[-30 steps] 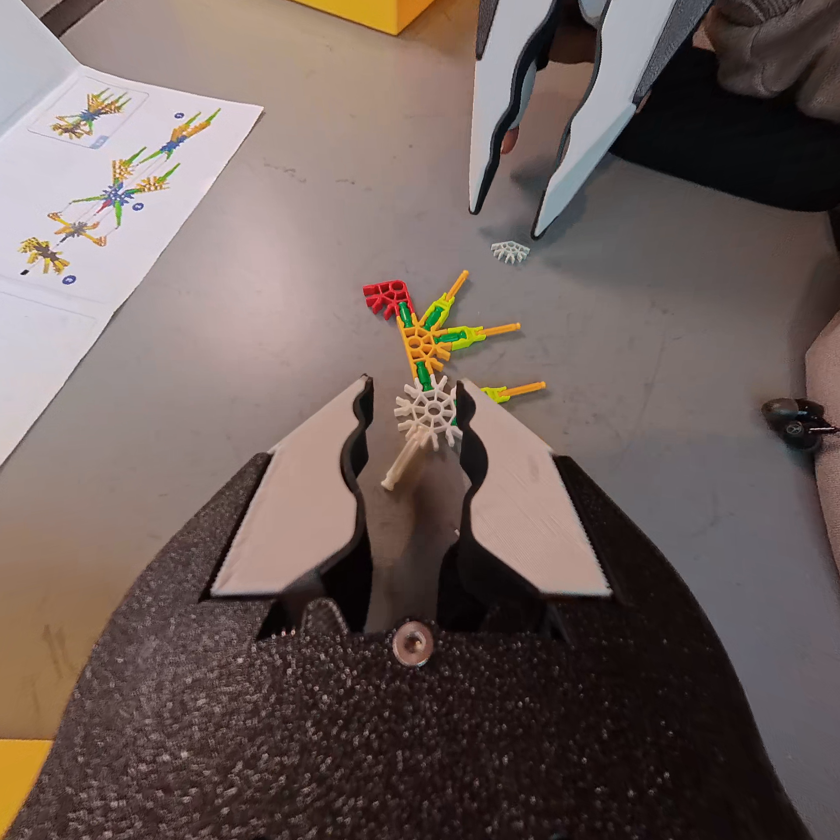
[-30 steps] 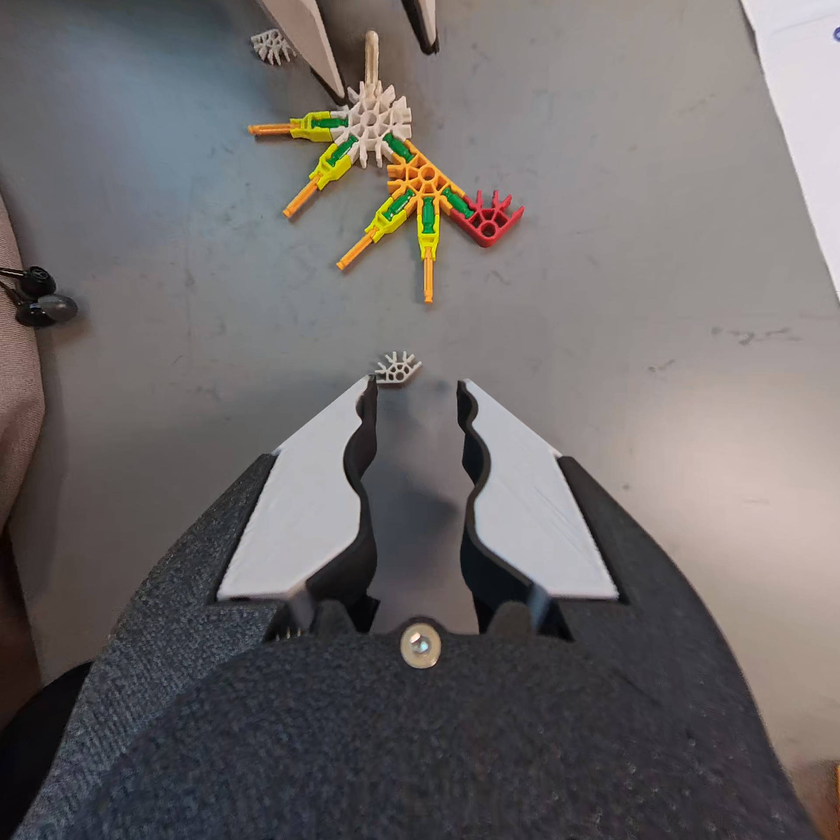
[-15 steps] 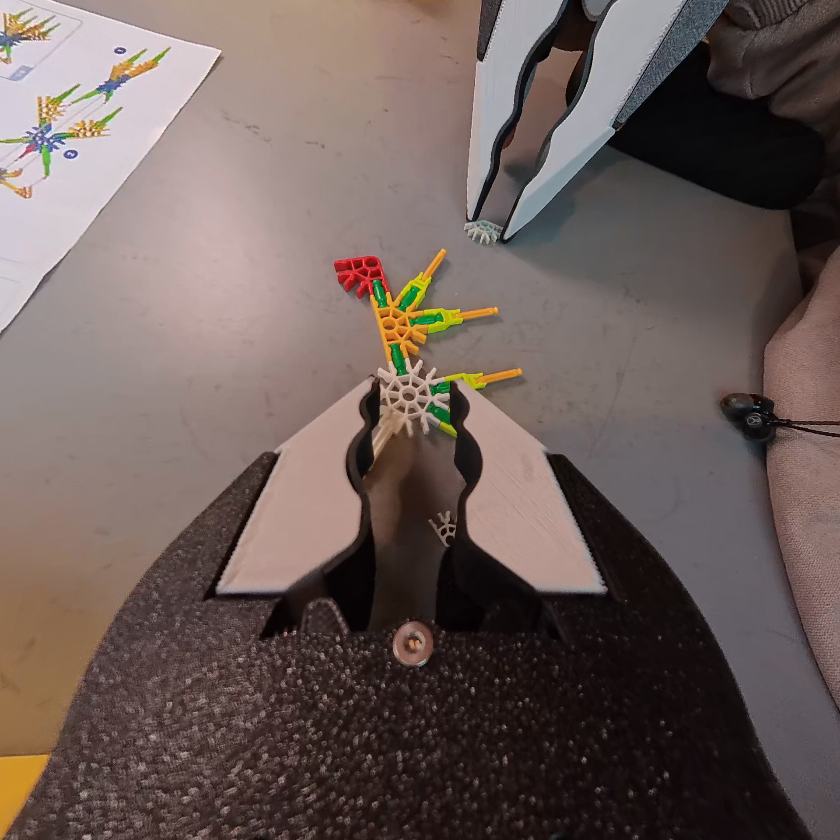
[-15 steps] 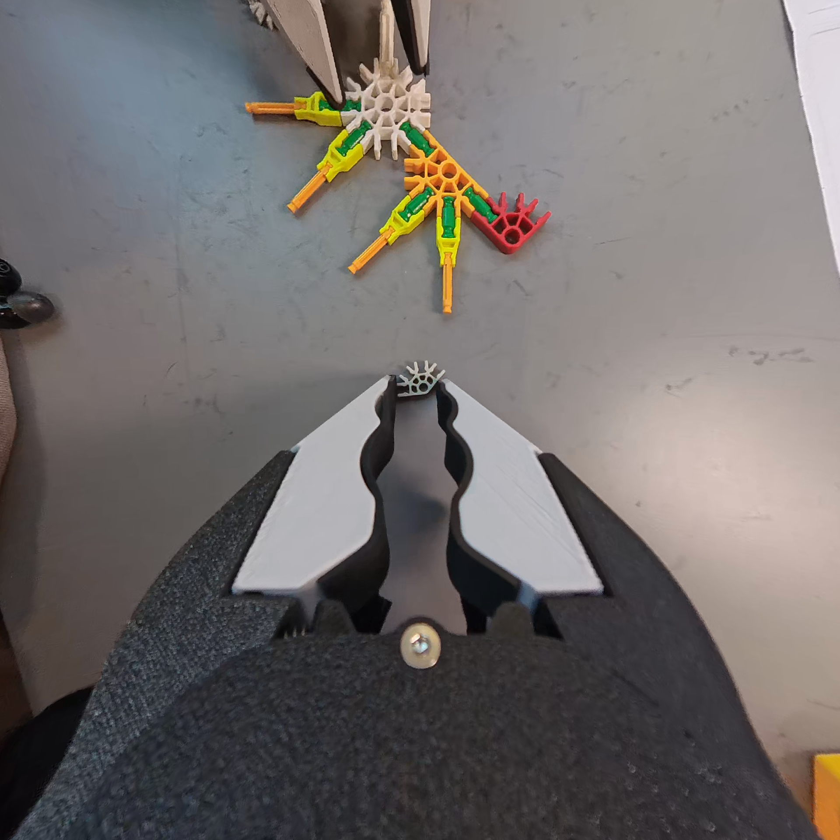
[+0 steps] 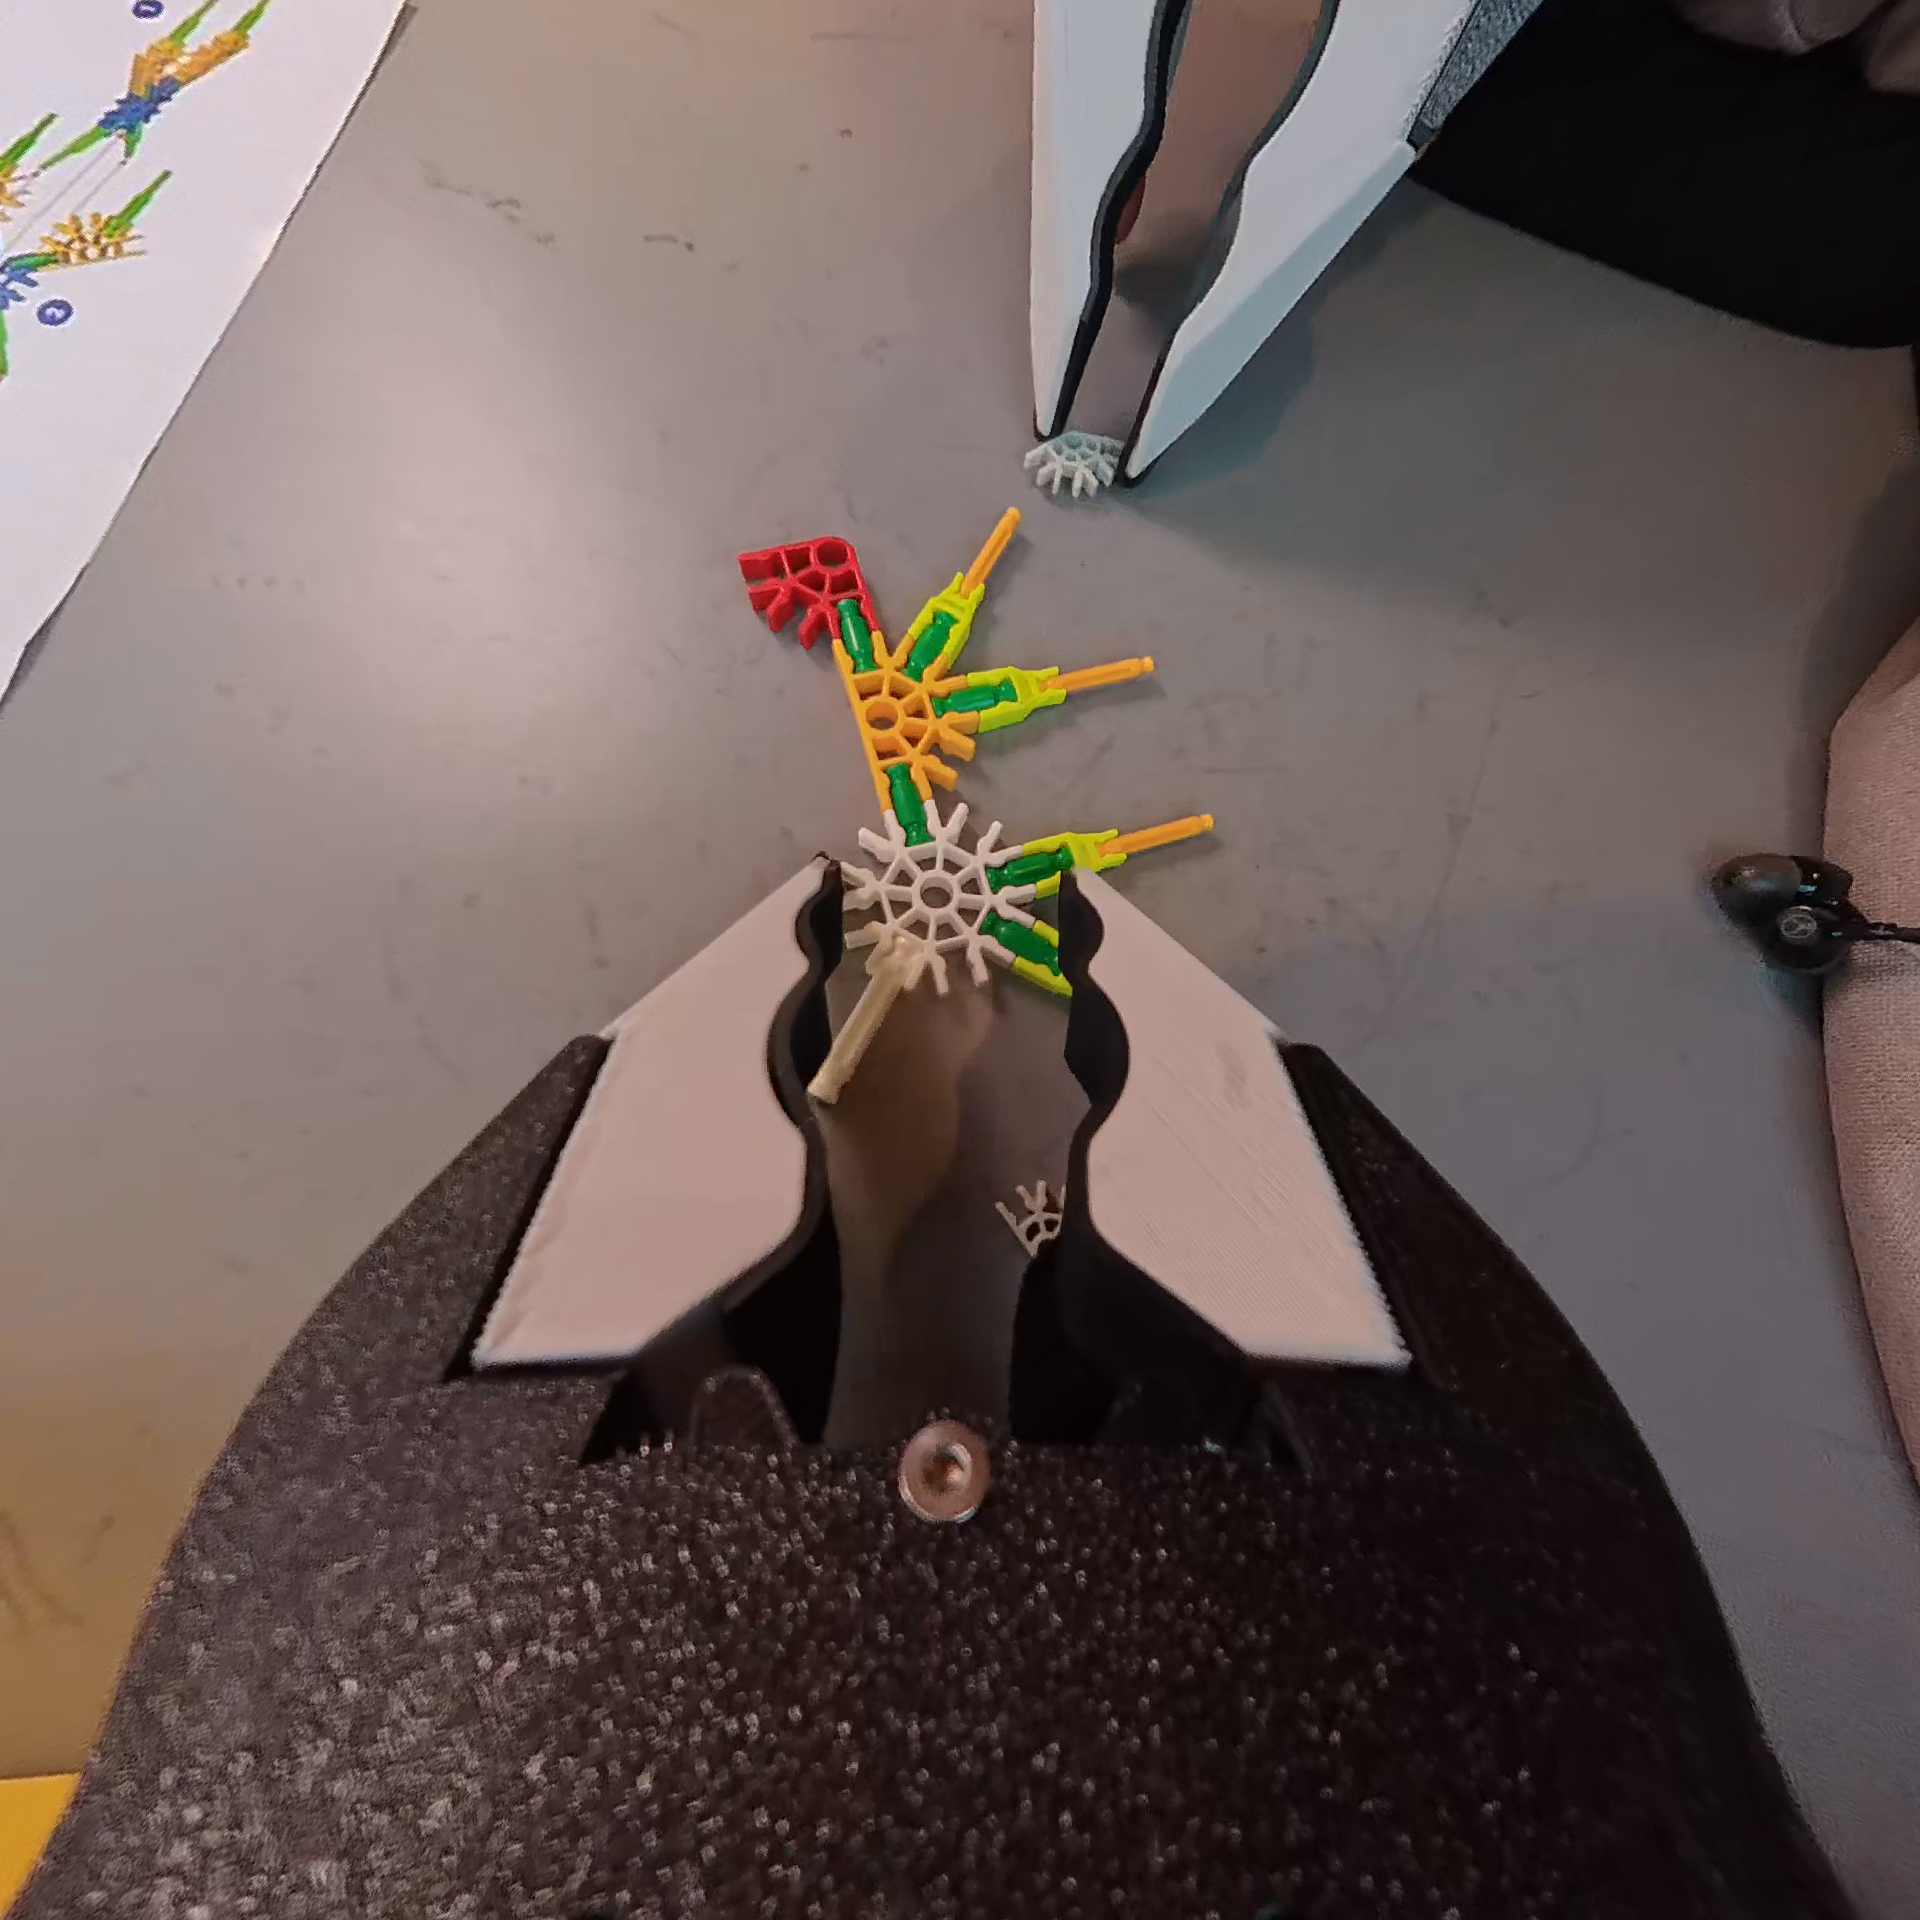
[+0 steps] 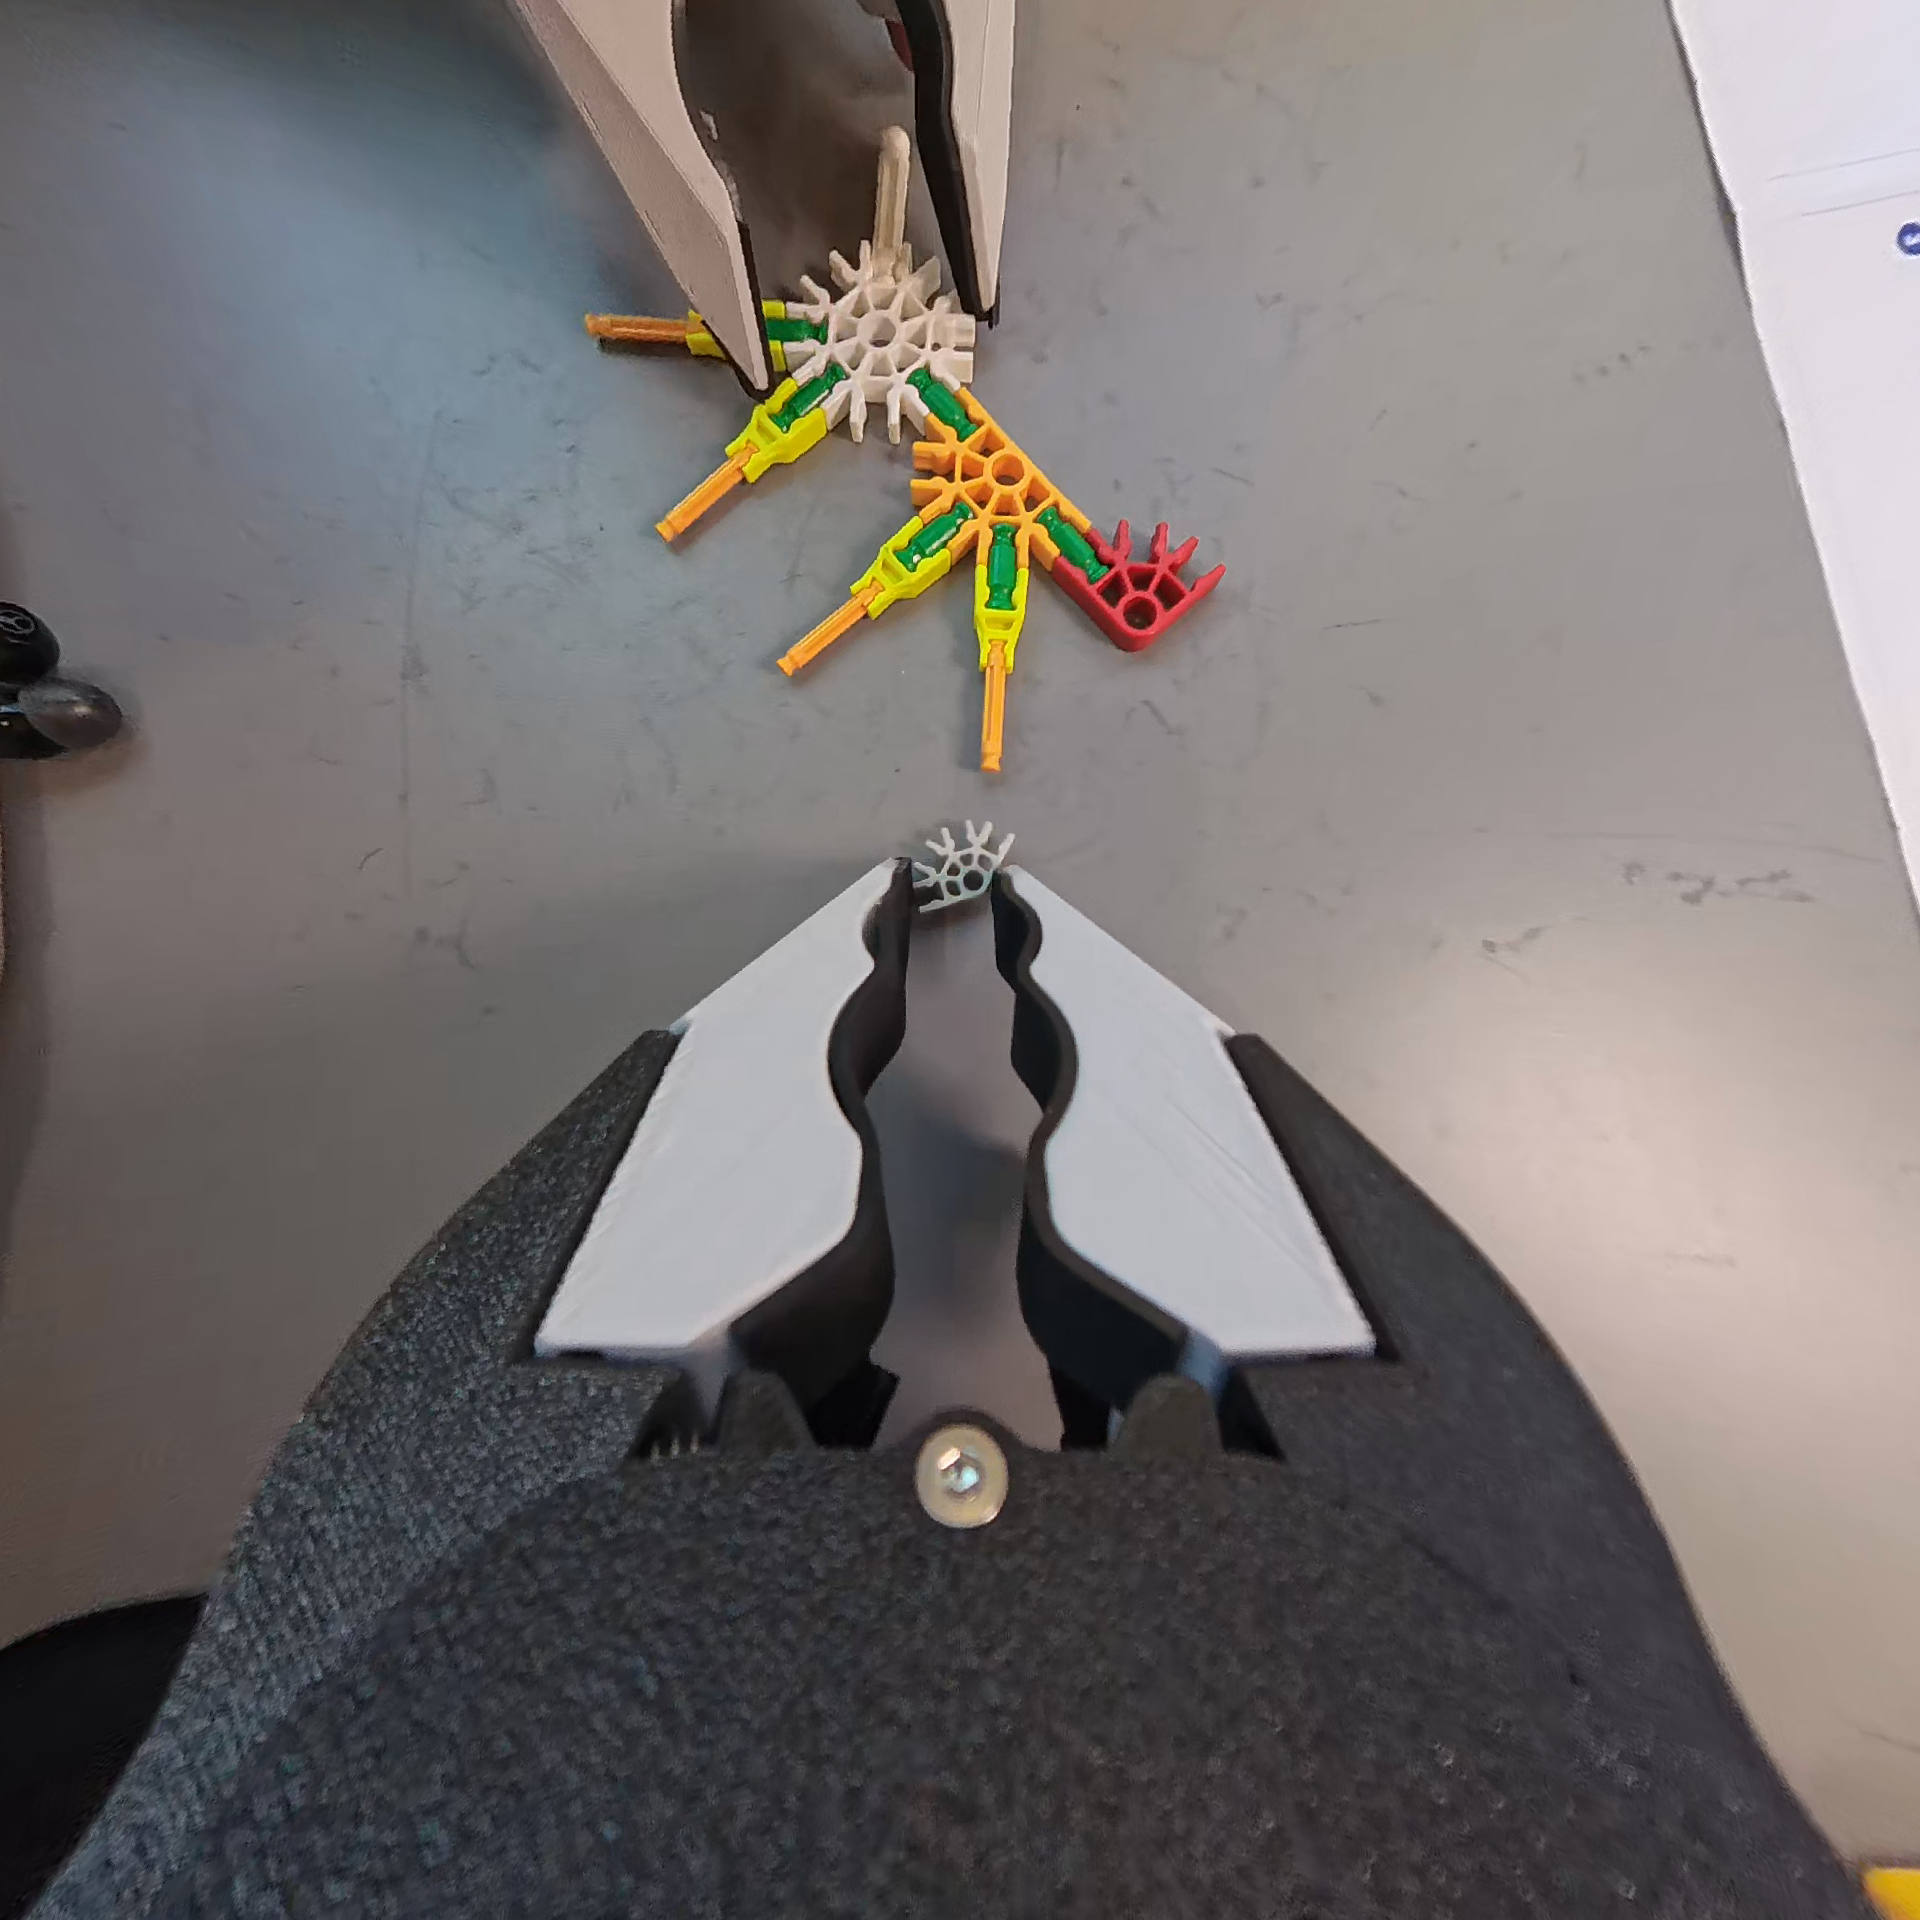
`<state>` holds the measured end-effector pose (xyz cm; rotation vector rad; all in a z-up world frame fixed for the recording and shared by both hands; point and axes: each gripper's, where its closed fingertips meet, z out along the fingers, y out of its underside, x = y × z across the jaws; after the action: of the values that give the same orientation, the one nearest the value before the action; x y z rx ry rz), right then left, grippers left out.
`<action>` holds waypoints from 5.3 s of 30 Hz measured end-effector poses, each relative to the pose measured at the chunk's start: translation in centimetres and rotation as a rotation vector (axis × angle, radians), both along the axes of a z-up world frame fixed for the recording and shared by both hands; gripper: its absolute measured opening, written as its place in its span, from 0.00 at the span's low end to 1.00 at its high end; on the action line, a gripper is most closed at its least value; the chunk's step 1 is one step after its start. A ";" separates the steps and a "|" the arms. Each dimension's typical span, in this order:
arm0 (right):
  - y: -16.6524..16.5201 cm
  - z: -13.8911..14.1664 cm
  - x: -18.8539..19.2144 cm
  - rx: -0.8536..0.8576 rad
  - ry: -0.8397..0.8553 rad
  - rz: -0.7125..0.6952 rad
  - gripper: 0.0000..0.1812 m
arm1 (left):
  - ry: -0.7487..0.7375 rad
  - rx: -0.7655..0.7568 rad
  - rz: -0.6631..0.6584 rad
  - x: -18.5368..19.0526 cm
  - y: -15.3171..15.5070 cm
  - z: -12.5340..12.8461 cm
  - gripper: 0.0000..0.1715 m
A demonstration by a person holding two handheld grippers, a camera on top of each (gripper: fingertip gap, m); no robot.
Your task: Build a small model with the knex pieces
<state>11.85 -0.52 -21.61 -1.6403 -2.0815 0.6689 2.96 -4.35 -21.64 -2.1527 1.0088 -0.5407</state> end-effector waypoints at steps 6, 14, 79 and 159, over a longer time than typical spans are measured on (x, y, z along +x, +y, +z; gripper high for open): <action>-0.2 1.6 -1.0 0.075 0.073 0.171 0.08 | 0.033 0.003 -0.114 -0.1 0.0 -0.1 0.21; -1.3 0.1 -0.2 0.034 -0.002 0.240 0.06 | 0.008 -0.006 -0.212 0.5 -0.2 -0.1 0.21; -1.8 -0.3 -2.2 -0.020 0.014 0.045 0.02 | -0.025 0.014 -0.172 -1.1 -1.3 -0.1 0.14; -1.5 -0.2 0.7 -0.013 -0.011 0.083 0.07 | 0.058 0.012 -0.165 -0.9 -2.1 -0.4 0.08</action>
<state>12.51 -2.06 -21.81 -1.5754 -2.1676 0.7032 2.03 -6.42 -22.04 -2.0964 1.2264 -0.5513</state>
